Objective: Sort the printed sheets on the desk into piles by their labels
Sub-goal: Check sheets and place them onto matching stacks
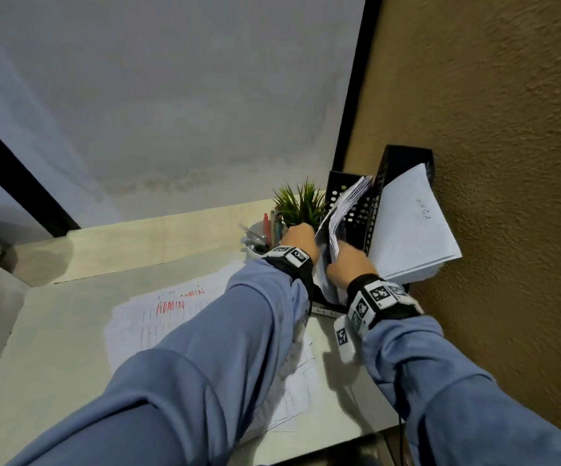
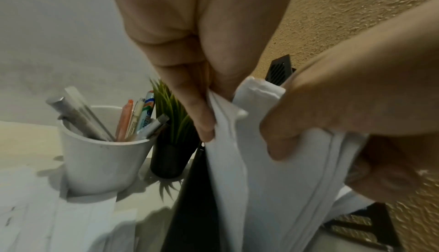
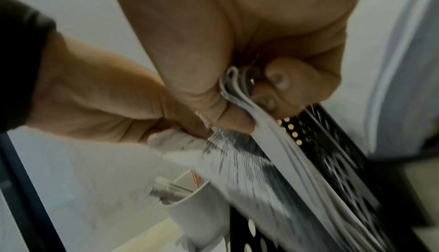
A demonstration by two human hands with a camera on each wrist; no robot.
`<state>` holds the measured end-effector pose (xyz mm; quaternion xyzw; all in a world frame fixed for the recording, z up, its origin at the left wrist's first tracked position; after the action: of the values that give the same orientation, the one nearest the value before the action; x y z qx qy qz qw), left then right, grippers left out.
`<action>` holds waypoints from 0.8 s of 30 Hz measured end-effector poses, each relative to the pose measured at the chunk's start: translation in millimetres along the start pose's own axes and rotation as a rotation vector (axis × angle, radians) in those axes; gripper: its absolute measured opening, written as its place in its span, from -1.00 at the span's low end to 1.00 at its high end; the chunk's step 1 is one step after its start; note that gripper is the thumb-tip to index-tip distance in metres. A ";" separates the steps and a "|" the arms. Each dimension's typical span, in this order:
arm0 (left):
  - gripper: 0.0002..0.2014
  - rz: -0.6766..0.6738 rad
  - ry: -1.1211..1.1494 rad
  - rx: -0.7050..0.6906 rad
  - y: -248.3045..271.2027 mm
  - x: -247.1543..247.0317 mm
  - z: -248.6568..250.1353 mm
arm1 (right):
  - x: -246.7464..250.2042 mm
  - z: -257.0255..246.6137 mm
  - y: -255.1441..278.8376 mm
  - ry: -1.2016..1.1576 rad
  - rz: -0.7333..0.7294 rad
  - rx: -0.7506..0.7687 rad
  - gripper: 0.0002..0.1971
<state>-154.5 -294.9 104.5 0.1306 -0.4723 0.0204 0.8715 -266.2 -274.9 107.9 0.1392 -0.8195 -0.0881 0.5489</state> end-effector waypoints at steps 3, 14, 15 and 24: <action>-0.82 0.050 0.064 -0.012 0.1 1.3 -3.1 | -4.0 -1.7 -0.3 -0.012 0.055 -0.028 -0.55; -0.73 0.349 0.618 0.044 57.4 11.5 -85.8 | -34.4 -23.6 60.8 -0.182 0.262 0.394 -0.78; -0.76 0.359 0.662 0.102 66.8 7.7 -106.1 | -46.8 -23.4 65.4 -0.174 0.225 0.427 -0.79; -0.58 0.250 0.288 0.801 173.6 -27.2 -259.4 | -142.8 -16.1 72.6 -0.271 -0.246 0.110 -0.81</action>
<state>15.0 -61.0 -16.7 0.3955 -0.3132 0.3251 0.7999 -209.6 -159.7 10.6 0.2549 -0.8663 -0.1275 0.4102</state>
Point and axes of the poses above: each hand's wrist, its own y-axis away from the middle knuckle, its own x-axis out of the back of the hand, z = x × y, the point moved 2 cm from there along -y, towards the middle knuckle, and after that the axes turned 3 degrees about y, right-handed, at the moved point
